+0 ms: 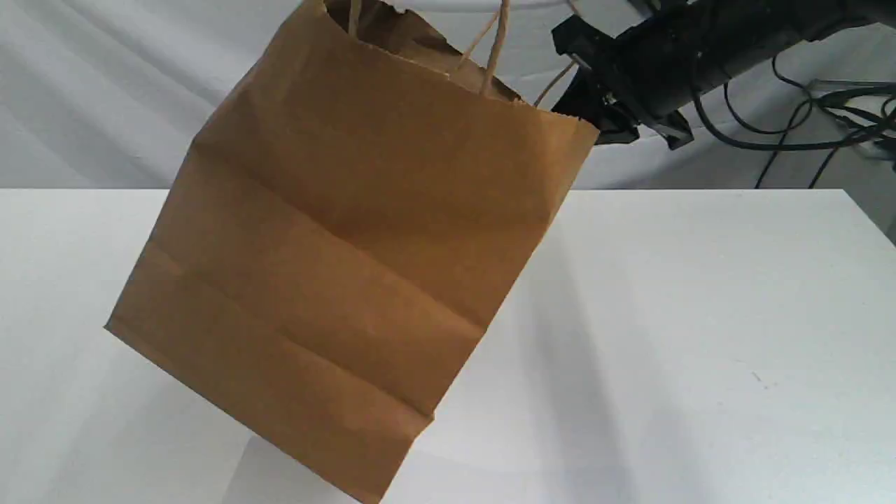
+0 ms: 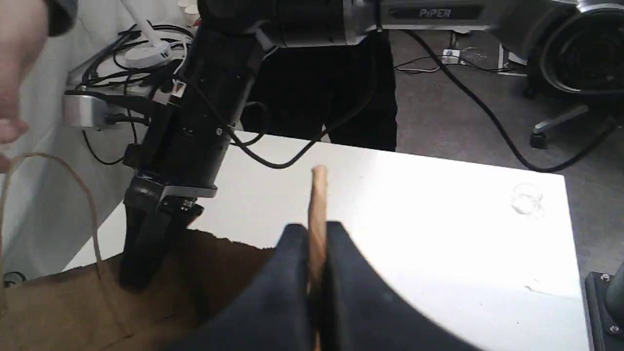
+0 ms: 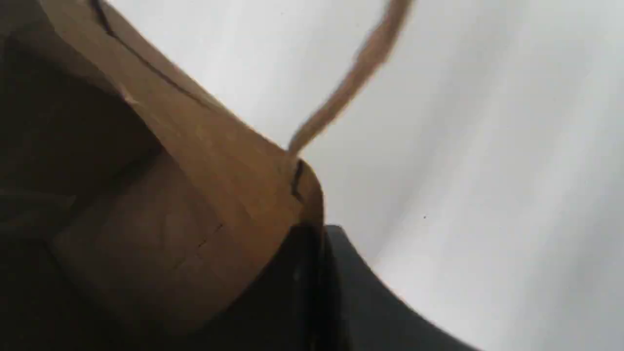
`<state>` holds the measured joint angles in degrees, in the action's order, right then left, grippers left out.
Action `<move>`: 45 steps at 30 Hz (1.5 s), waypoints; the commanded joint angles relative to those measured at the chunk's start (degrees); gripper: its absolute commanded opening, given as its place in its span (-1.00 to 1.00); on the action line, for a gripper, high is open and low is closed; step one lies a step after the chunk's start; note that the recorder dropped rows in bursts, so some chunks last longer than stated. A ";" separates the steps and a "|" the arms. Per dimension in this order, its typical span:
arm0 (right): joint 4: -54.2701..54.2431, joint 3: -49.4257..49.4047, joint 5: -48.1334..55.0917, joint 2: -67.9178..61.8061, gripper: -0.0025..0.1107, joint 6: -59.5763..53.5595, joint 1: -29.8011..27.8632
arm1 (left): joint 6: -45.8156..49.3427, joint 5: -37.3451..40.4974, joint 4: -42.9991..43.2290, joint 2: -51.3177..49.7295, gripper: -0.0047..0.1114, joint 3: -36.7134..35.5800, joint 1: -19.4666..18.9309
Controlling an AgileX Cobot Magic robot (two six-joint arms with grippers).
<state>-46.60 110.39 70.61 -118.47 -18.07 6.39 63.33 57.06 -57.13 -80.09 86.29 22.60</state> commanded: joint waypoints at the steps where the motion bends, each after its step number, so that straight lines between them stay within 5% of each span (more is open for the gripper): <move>1: -0.50 0.20 -0.65 0.09 -0.96 -0.14 -0.36 | -1.56 0.39 -0.61 0.57 -0.92 0.55 0.33; 45: 1.89 0.34 -0.65 5.61 -0.96 -3.37 -0.59 | -0.89 -1.92 1.14 0.77 -0.92 -0.69 0.33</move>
<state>-45.46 110.39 70.61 -113.96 -20.84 6.31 62.52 56.30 -54.33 -80.01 85.89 22.60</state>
